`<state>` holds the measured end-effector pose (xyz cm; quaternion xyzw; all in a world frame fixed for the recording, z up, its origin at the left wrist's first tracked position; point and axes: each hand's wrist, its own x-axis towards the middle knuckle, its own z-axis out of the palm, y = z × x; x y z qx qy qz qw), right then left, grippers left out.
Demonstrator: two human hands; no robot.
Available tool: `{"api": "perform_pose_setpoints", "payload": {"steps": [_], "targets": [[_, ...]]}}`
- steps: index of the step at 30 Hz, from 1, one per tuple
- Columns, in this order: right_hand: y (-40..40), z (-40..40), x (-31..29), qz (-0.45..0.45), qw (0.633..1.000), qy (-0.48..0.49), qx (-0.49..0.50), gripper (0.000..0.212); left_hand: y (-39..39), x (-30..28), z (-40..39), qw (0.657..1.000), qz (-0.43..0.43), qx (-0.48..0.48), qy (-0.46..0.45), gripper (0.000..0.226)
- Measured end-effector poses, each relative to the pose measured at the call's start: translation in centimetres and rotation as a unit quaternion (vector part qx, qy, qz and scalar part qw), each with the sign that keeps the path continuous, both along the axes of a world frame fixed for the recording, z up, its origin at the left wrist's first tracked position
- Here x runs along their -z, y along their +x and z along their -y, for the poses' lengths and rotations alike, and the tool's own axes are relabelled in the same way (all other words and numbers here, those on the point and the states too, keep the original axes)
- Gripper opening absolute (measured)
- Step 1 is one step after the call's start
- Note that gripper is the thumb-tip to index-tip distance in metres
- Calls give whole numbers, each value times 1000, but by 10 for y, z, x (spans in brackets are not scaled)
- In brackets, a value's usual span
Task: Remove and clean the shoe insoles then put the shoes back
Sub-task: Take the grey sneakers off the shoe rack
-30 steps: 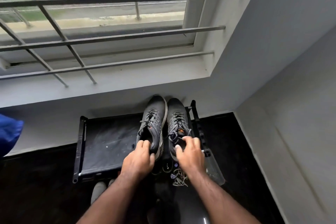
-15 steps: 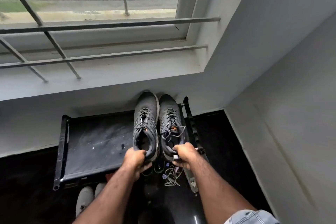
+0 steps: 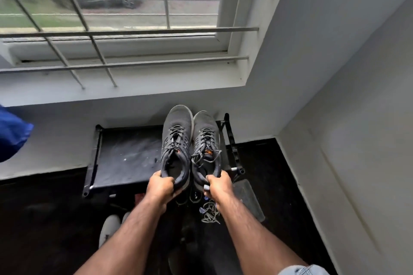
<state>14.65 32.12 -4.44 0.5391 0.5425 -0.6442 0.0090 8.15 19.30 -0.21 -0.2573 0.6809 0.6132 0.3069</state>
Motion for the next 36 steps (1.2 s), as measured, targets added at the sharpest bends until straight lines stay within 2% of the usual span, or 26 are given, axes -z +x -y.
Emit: {"api": "perform_pose_setpoints", "payload": {"steps": [6, 12, 16, 22, 24, 26, 29, 30, 33, 36], "targets": [[69, 32, -16, -37, 999, -13, -30, 16, 66, -12, 36, 999, -29, -20, 5, 36], [149, 68, -14, -17, 998, -6, -62, 17, 154, -17, 76, 999, -7, -49, 17, 41], [193, 100, 9, 5, 996, -15, -88, 26, 201, -3, 107, 998, 7, -55, -11, 38], [265, 165, 36, 55, 993, 0, -101, 17, 264, 55, 176, 998, 46, -29, -36, 34], [287, 184, 54, 73, 992, -7, -107, 13, 283, 84, 202, 995, 58, -6, -75, 36], [307, 200, 83, 93, 989, -21, -109, 20, 303, 108, 222, 993, 73, 2, -88, 34], [335, 214, 154, 110, 986, -30, -118, 49, 326, 135, 238, 991, 106, -16, -84, 27], [339, 220, 162, 118, 986, -46, -110, 46, 329, 148, 242, 989, 122, -24, -81, 28], [332, 232, 154, 136, 983, -85, -84, 14, 333, 185, 248, 983, 158, -39, -86, 29], [313, 231, 176, 154, 978, -115, -84, 14, 324, 218, 246, 977, 181, -52, -96, 24]]}}
